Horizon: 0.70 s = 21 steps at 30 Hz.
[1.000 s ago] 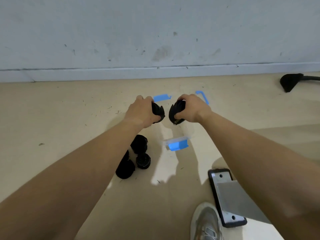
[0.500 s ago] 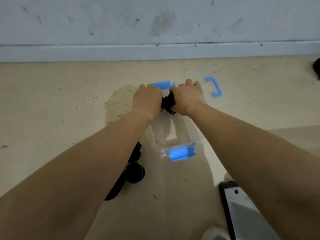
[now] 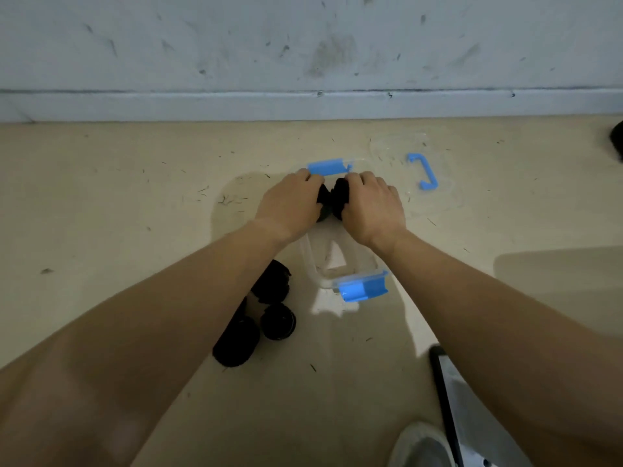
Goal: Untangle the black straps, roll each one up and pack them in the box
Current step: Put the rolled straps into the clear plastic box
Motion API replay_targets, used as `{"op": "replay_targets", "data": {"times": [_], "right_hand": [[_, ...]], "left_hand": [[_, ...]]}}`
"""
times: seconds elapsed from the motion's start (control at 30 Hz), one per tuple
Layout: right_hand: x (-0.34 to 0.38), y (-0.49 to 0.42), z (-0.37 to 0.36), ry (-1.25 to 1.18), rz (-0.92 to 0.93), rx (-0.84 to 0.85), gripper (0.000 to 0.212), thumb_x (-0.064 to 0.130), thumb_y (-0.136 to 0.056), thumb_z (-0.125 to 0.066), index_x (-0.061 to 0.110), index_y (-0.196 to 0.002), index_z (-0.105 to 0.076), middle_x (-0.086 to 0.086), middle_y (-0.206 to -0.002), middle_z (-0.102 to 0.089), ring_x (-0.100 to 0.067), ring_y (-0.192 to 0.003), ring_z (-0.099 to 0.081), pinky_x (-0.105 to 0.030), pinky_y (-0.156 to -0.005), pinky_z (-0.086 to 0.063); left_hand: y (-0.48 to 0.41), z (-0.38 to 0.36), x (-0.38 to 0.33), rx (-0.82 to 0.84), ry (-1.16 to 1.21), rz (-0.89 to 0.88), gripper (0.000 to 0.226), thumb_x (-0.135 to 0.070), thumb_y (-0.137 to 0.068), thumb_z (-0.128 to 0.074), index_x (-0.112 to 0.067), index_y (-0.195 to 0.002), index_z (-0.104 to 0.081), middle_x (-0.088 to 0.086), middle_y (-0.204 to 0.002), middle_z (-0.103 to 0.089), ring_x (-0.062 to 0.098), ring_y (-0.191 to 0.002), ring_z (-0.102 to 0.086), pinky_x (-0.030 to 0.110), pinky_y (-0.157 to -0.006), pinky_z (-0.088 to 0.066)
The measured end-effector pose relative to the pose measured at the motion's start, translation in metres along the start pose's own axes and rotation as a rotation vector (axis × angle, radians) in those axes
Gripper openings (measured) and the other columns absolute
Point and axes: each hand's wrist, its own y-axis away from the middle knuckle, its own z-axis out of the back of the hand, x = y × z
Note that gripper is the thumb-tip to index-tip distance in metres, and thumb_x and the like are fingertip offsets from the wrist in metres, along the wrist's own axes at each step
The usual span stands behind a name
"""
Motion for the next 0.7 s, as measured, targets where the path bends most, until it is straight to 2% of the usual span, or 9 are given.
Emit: {"op": "replay_targets", "data": {"times": [0.1,0.2,0.27,0.33,0.47,0.5,0.6,0.63,0.7], "right_hand": [[0.020,0.029,0.028,-0.094,0.000,0.040,0.039,0.014,-0.090,-0.054,0.013,-0.129,-0.055,-0.010,-0.126,-0.056,-0.032,-0.112,-0.054,-0.041,-0.088,-0.047],[0.051,0.059,0.049,-0.186,0.062,0.096,0.041,0.018,-0.096,-0.052,0.013,-0.137,-0.052,-0.009,-0.129,-0.055,-0.031,-0.113,-0.055,-0.041,-0.082,-0.051],[0.077,0.076,0.053,-0.207,0.138,0.170,0.043,0.020,-0.098,-0.052,0.016,-0.141,-0.049,-0.007,-0.134,-0.053,-0.029,-0.116,-0.057,-0.040,-0.081,-0.052],[0.104,0.089,0.048,-0.200,0.222,0.266,0.048,0.017,-0.096,-0.054,0.021,-0.144,-0.047,-0.006,-0.139,-0.051,-0.028,-0.121,-0.056,-0.045,-0.089,-0.054],[0.150,0.101,0.025,-0.082,0.367,0.469,0.067,0.014,-0.092,-0.059,0.027,-0.153,-0.035,-0.007,-0.152,-0.038,-0.032,-0.131,-0.046,-0.047,-0.100,-0.049],[0.159,0.101,0.019,-0.023,0.416,0.495,0.073,0.013,-0.091,-0.061,0.029,-0.155,-0.030,-0.007,-0.155,-0.032,-0.033,-0.133,-0.044,-0.047,-0.102,-0.048],[0.181,0.094,-0.001,0.195,0.575,0.550,0.088,0.008,-0.089,-0.064,0.038,-0.158,-0.018,-0.006,-0.164,-0.014,-0.036,-0.134,-0.039,-0.046,-0.097,-0.050],[0.186,0.090,-0.007,0.251,0.616,0.574,0.090,0.006,-0.089,-0.063,0.041,-0.158,-0.017,-0.006,-0.166,-0.010,-0.036,-0.133,-0.039,-0.045,-0.094,-0.052],[0.194,0.083,-0.016,0.329,0.675,0.609,0.089,0.004,-0.092,-0.061,0.045,-0.157,-0.016,-0.006,-0.166,-0.007,-0.037,-0.130,-0.042,-0.045,-0.092,-0.052]], "left_hand": [[0.047,0.027,0.018,0.014,0.033,0.071,0.036,-0.022,-0.103,-0.052,-0.018,-0.139,-0.055,0.004,-0.137,-0.054,0.027,-0.123,-0.055,0.041,-0.097,-0.049],[0.097,0.041,0.041,0.085,0.044,0.163,0.031,-0.023,-0.103,-0.053,-0.019,-0.133,-0.058,0.002,-0.133,-0.056,0.024,-0.118,-0.056,0.040,-0.098,-0.049],[0.129,0.047,0.052,0.109,0.071,0.242,0.027,-0.021,-0.101,-0.055,-0.020,-0.128,-0.058,0.002,-0.127,-0.057,0.022,-0.108,-0.057,0.038,-0.092,-0.049],[0.158,0.047,0.059,0.160,0.072,0.340,0.024,-0.023,-0.097,-0.059,-0.019,-0.121,-0.055,0.003,-0.120,-0.055,0.021,-0.098,-0.054,0.035,-0.080,-0.046],[0.202,0.037,0.066,0.341,0.180,0.586,0.047,-0.039,-0.080,-0.076,-0.013,-0.111,-0.052,0.001,-0.097,-0.060,0.020,-0.084,-0.062,0.034,-0.061,-0.048],[0.210,0.032,0.066,0.389,0.240,0.602,0.045,-0.039,-0.078,-0.079,-0.014,-0.106,-0.055,0.000,-0.093,-0.061,0.019,-0.082,-0.063,0.032,-0.060,-0.050],[0.230,0.015,0.056,0.499,0.323,0.525,0.022,-0.029,-0.087,-0.078,-0.022,-0.092,-0.057,-0.002,-0.086,-0.059,0.020,-0.089,-0.062,0.030,-0.068,-0.052],[0.232,0.006,0.053,0.501,0.328,0.493,0.023,-0.030,-0.088,-0.077,-0.020,-0.100,-0.060,-0.002,-0.089,-0.061,0.022,-0.096,-0.064,0.034,-0.077,-0.054],[0.234,-0.009,0.051,0.499,0.315,0.443,0.051,-0.039,-0.089,-0.076,-0.018,-0.131,-0.056,0.006,-0.119,-0.061,0.028,-0.119,-0.059,0.041,-0.096,-0.052]]}}
